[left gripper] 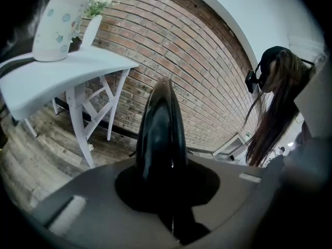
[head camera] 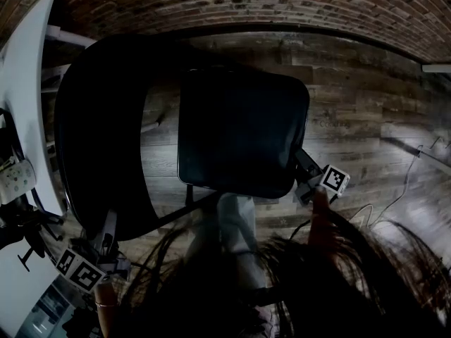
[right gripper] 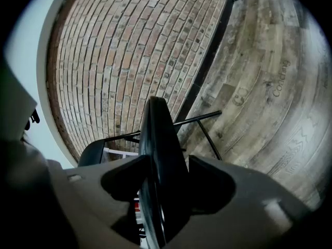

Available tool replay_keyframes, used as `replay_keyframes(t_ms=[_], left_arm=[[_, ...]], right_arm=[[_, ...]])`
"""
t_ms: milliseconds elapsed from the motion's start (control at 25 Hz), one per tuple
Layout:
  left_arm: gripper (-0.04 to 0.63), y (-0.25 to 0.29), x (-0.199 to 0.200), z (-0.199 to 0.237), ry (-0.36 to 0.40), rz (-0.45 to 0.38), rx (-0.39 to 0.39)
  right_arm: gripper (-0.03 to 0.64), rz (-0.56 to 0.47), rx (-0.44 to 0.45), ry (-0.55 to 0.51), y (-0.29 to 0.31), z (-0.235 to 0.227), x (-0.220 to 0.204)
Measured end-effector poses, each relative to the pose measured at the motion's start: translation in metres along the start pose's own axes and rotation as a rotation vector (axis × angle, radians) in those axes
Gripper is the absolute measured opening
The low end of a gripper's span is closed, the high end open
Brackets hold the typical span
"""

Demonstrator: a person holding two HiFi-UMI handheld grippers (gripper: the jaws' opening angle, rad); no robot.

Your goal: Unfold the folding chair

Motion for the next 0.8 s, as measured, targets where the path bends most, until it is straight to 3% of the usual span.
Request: replay_keyframes(t_ms=[520, 800], left_arm=[[0.061, 0.007, -0.011, -0.011, 0.007, 0.033, -0.009], [0.072, 0.016, -0.021, -0.027, 0.030, 0.096, -0.078]], right_arm=[[0.244, -0.025, -0.042, -0.003, -0.005, -0.017, 0.007], [0.239, -0.036, -0.124, -0.010, -0.014, -0.036, 0.012]])
Point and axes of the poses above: the fingertips, and each gripper's own axes: y forward along the fingers, z to its left, x out of its top, the point moved 2 cm from there along -y, backward along the fingers, and after that the axes turned 10 degrees about -z, right-handed, at the moved point
